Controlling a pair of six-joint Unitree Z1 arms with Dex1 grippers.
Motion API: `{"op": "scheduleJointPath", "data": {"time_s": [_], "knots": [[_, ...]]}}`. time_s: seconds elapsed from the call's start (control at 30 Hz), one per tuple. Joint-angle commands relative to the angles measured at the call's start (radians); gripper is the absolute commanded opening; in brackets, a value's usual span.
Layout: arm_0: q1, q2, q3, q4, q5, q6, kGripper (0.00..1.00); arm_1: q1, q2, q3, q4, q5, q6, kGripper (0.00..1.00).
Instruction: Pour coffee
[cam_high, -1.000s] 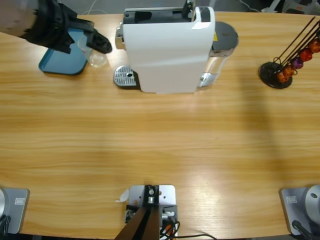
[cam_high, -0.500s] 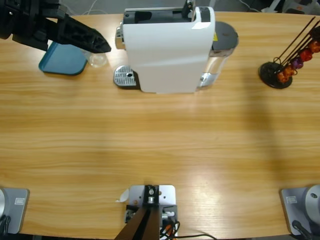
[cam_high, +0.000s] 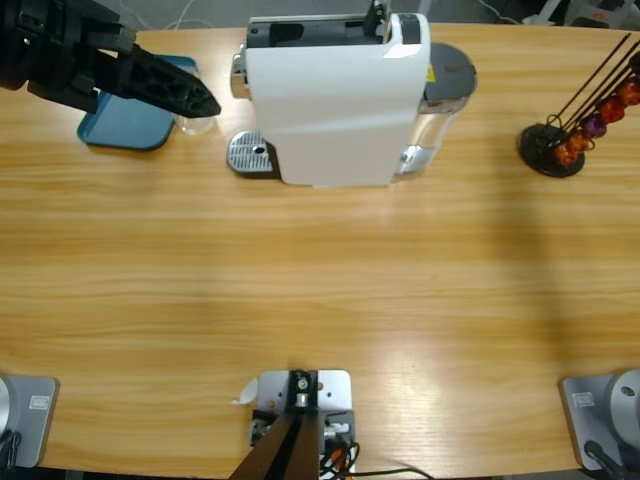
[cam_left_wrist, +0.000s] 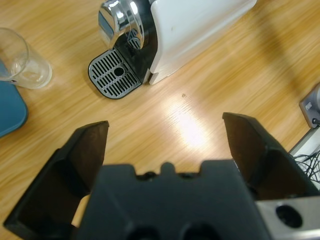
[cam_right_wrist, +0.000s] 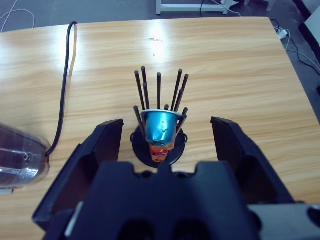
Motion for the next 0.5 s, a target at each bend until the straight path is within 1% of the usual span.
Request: {"op": "scheduleJointPath", "data": {"time_s": [0.03, 0.2, 0.47, 0.5], "knots": [[0.016, -0.009, 0.049, 0.004, -0.016, 0.011, 0.987, -0.012, -0.002, 0.060, -0.006, 0.013, -0.017, 0.761], [0.016, -0.009, 0.051, 0.004, -0.018, 0.011, 0.987, -0.009, -0.045, 0.073, 0.007, 0.011, -0.019, 0.761], [0.017, -0.015, 0.061, 0.004, -0.018, 0.011, 0.987, -0.007, -0.054, 0.064, 0.004, 0.001, -0.045, 0.756], [0.017, -0.015, 0.061, 0.004, -0.018, 0.011, 0.987, -0.007, -0.053, 0.066, 0.004, 0.002, -0.048, 0.738]]}}
